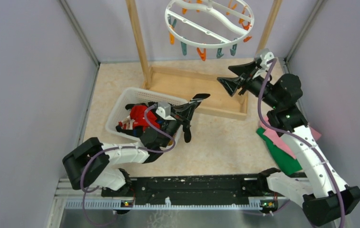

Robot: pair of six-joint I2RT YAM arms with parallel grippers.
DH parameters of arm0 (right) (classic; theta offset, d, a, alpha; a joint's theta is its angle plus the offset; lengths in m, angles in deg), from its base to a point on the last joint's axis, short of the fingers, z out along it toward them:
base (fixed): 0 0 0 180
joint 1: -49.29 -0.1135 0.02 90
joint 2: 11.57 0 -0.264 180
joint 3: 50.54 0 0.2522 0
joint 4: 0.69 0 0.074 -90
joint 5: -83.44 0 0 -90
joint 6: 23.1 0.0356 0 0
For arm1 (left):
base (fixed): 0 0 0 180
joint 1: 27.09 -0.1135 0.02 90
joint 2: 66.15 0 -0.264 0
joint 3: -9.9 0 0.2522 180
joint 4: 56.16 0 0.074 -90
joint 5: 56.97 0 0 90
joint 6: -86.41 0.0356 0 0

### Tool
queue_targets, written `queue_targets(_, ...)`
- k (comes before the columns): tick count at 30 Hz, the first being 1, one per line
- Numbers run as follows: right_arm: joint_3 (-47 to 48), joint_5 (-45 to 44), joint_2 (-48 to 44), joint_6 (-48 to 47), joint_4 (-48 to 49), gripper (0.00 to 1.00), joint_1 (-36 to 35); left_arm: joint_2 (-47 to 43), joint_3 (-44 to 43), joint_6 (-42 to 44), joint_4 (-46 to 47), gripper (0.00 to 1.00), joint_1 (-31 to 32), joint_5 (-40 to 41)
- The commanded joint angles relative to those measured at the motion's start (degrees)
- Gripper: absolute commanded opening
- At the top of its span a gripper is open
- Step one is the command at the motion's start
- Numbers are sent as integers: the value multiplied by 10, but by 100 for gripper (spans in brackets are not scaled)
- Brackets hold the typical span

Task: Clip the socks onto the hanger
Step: Open the clamp at the hanger.

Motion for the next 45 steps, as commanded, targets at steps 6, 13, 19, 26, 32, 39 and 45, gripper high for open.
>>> queue_targets(6, 10, 38, 40, -135, 69, 66, -10, 30, -11, 20, 120, 0, -15, -42)
queue_targets(13, 10, 169, 92, -136, 131, 64, 46, 30, -6, -6, 120, 0, -44, -97)
queue_targets(19, 29, 248, 133, -164, 139, 64, 49, 22, -7, -7, 109, 0, -51, -113)
queue_targets(26, 37, 206, 157, -164, 173, 64, 49, 13, -4, -11, 99, 0, -55, -121)
queue_targets(32, 48, 195, 171, -164, 202, 66, 51, 10, -4, -11, 98, 0, -56, -126)
queue_targets(39, 58, 168, 188, -155, 229, 67, 50, 6, -5, -9, 96, 0, -57, -128)
queue_targets(45, 61, 147, 200, -146, 249, 69, 46, 10, -8, -8, 96, 0, -58, -131)
